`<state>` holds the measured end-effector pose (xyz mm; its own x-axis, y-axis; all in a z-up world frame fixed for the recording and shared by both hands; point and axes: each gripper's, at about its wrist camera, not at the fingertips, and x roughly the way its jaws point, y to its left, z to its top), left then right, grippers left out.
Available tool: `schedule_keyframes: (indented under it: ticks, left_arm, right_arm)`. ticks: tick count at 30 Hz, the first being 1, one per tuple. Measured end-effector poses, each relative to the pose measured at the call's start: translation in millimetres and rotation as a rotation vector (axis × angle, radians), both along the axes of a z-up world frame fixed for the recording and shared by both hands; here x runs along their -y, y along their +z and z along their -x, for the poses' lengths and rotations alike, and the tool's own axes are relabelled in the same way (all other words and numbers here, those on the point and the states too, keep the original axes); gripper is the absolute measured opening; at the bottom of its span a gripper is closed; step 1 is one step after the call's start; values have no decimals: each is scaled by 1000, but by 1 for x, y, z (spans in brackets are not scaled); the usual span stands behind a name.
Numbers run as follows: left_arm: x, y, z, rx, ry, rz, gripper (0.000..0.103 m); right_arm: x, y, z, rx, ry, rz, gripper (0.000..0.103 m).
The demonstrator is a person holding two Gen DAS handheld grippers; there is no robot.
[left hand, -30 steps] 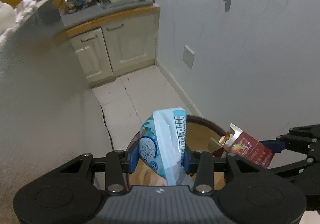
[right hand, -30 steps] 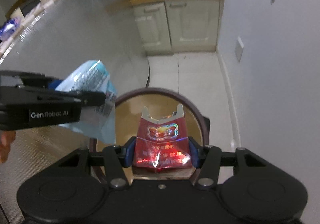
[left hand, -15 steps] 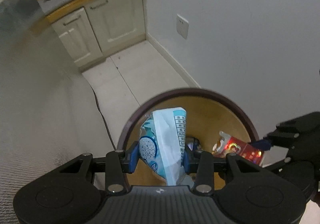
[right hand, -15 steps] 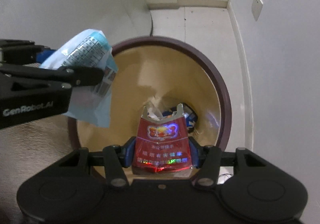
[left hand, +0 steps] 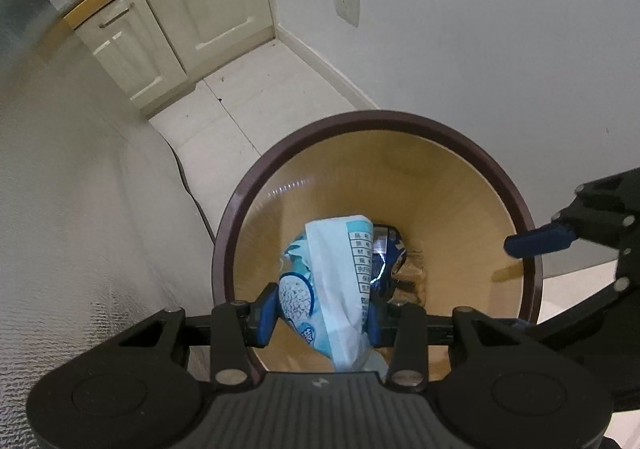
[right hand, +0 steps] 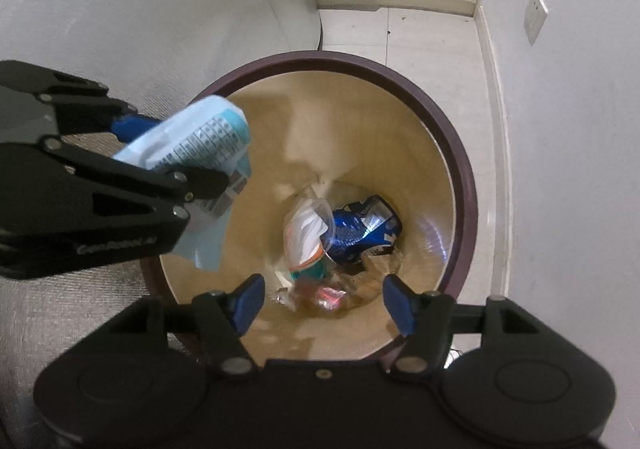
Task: Collect trash
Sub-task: 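Open the right gripper dropping the red wrapper while the left releases the packet, then withdraw both open tools from the wastebasket back toward the table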
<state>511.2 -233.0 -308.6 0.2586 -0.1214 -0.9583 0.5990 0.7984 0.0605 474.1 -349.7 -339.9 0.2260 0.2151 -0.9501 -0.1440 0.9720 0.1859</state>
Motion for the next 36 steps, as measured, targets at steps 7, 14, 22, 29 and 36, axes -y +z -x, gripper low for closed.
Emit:
schedule_keyframes:
  ticks: [7,14,22,29,36]
  left_arm:
    - [1,-8,3,-26,-17,-33,55]
    - [0,-13,7,-60,-34,-52,79]
    - [-3,-14,13,-80,-33,-60,91]
    - [-8,-11,18,-91,-20,-57,96]
    - [-15,-3,28,-79,9,-52,102]
  right_arm:
    - [0,-2,3,4,27,16,68]
    - [0,0,6,12,38,31,69]
    - [3,5,14,23,31,48,69]
    - [5,11,19,30,21,60,69]
    - [6,21,27,49,10,78,72]
